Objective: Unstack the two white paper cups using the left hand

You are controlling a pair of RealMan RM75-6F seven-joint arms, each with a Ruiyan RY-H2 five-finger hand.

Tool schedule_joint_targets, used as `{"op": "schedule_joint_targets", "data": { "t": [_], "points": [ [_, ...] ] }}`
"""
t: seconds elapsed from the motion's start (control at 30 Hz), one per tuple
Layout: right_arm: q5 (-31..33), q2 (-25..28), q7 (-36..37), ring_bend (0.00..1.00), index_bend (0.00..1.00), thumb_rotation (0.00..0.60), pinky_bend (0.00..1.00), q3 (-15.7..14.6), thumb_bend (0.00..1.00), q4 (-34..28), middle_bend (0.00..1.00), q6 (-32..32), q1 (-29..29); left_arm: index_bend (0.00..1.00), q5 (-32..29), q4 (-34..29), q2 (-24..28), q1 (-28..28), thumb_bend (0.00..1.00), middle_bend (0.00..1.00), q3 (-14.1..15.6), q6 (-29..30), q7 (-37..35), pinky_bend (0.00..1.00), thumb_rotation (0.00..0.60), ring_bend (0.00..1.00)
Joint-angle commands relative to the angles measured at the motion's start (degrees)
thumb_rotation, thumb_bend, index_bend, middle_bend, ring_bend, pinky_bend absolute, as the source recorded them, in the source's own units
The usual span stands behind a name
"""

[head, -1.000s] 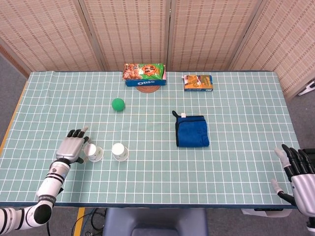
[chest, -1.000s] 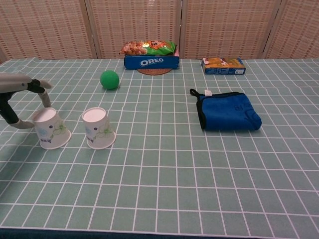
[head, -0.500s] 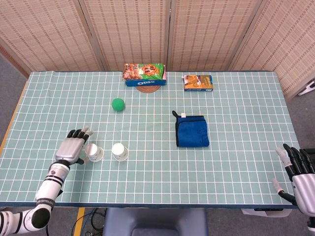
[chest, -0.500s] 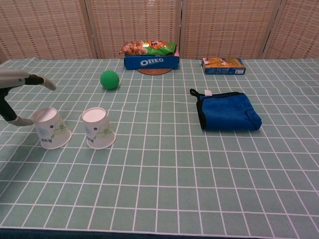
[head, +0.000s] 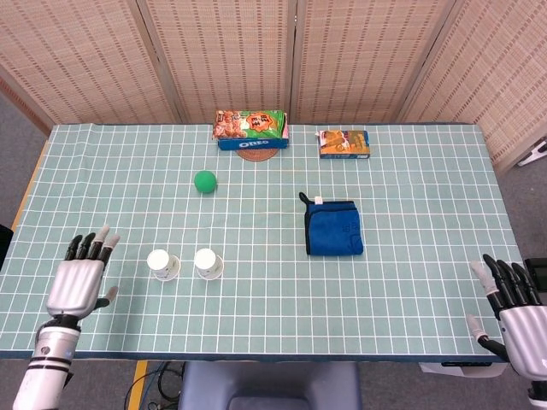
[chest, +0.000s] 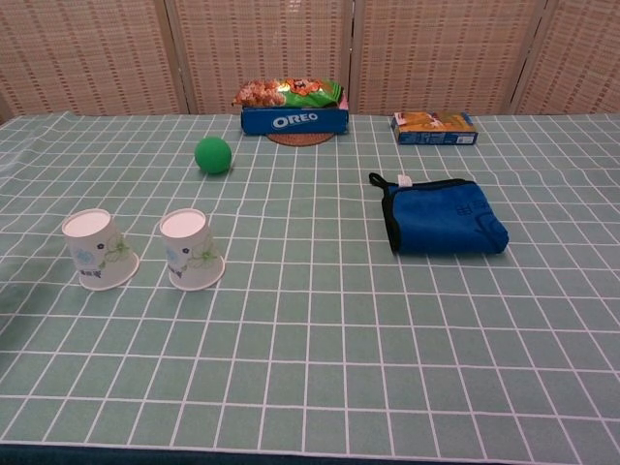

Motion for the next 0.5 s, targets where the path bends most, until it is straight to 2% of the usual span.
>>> {"op": "schedule_joint_targets", "data": {
  "t": [0.03, 0.13, 0.2, 0.33, 0.5],
  "points": [
    [0.1, -0.8, -1.8, 0.0, 0.01, 0.6, 0.0, -0.1, 0.32, -0.3, 0.0, -0.8, 0.2, 0.0, 16.9, 1.7, 0.0, 11.4, 0.3, 0.0, 8.4, 9.5, -2.8, 0.0, 0.6, 0.0],
    [0.8, -1.6, -3.5, 0.0, 0.01, 0.6, 0.0, 0.0, 0.32, -0.6, 0.0, -1.5, 0.2, 0.0, 24.5, 8.3, -1.5, 17.0, 0.3, 0.0, 10.7, 14.1, -7.1, 0.0, 0.6, 0.0],
    [1.8, -2.2, -4.8, 0.0, 0.01, 0.6, 0.0, 0.2, 0.32, -0.9, 0.0, -2.1, 0.3, 0.0, 27.2, 13.7, -2.8, 20.2, 0.3, 0.0, 11.0, 16.8, -10.6, 0.0, 0.6, 0.0],
    [3.2, -3.4, -7.2, 0.0, 0.01, 0.6, 0.0, 0.3, 0.32, -1.5, 0.0, -2.4, 0.0, 0.0, 28.2, 21.4, -4.3, 24.3, 0.3, 0.0, 9.8, 19.1, -16.5, 0.0, 0.6, 0.0],
    [2.4, -5.2, -10.3, 0.0, 0.01, 0.6, 0.0, 0.2, 0.32, -1.6, 0.0, -1.5, -0.7, 0.0, 28.6, 27.0, -4.2, 26.4, 0.3, 0.0, 8.0, 18.7, -23.3, 0.0, 0.6, 0.0]
  ]
}}
